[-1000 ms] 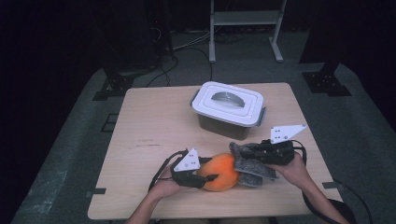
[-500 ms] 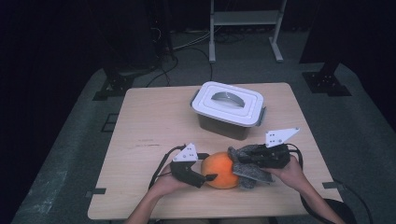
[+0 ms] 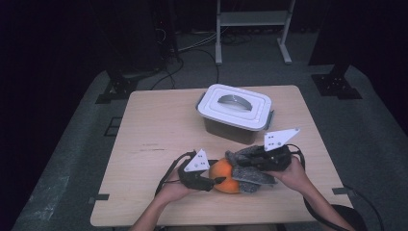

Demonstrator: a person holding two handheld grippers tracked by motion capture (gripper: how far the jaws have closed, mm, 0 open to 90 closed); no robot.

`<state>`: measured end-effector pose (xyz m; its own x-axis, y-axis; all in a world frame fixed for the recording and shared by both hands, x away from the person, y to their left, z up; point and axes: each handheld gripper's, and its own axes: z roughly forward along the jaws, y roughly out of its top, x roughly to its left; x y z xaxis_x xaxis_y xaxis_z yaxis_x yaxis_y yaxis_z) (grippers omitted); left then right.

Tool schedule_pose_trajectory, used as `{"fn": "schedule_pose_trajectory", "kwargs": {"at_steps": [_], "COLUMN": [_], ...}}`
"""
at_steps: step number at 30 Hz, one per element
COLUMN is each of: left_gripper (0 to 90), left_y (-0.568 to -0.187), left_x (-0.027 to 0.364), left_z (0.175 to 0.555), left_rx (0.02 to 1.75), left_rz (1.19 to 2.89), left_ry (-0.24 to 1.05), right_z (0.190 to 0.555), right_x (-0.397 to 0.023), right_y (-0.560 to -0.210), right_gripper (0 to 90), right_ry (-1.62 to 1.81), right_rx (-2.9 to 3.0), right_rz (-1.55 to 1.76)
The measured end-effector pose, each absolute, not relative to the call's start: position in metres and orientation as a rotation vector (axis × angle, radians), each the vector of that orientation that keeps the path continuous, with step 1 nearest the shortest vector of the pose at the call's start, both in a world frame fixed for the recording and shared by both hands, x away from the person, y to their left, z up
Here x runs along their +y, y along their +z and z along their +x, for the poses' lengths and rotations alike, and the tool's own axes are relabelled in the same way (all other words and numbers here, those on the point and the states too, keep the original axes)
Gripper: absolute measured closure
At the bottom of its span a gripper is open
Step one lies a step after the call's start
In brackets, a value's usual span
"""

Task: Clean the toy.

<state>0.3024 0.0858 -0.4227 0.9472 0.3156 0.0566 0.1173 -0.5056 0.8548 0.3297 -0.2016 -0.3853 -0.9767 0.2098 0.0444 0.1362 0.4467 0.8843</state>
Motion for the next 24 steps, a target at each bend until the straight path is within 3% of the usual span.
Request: {"fn": "schedule_pose_trajectory", "kwargs": {"at_steps": [2, 5, 8, 9, 13, 15, 21, 24], "left_gripper": [35.4, 18.2, 8.4, 9.2, 32.3, 39.7, 42.1, 43.2], "left_y": [-0.426, -0.429, -0.437, -0.441, -0.439, -0.433, -0.416, -0.409], "left_x": [0.086, 0.084, 0.083, 0.084, 0.084, 0.081, 0.069, 0.08], "left_z": [0.304, 0.309, 0.315, 0.316, 0.31, 0.308, 0.304, 0.305], "left_rx": [0.323, 0.363, 0.401, 0.4, 0.36, 0.349, 0.287, 0.301], "left_rz": [2.074, 2.062, 2.065, 2.052, 2.034, 2.052, 2.134, 2.115], "left_ry": [0.209, 0.164, 0.104, 0.074, 0.13, 0.168, 0.267, 0.276], "right_z": [0.33, 0.33, 0.33, 0.33, 0.33, 0.33, 0.326, 0.327], "right_x": [-0.212, -0.22, -0.224, -0.224, -0.221, -0.215, -0.181, -0.184], "right_y": [-0.391, -0.397, -0.399, -0.4, -0.398, -0.392, -0.369, -0.371], "right_gripper": [79.7, 79.7, 79.7, 79.7, 79.6, 79.7, 79.6, 79.7], "right_ry": [1.593, 1.606, 1.617, 1.618, 1.603, 1.605, 1.548, 1.549], "right_rx": [2.608, 2.61, 2.615, 2.617, 2.624, 2.615, 2.616, 2.605], "right_rz": [0.349, 0.372, 0.374, 0.376, 0.378, 0.355, 0.218, 0.226]}}
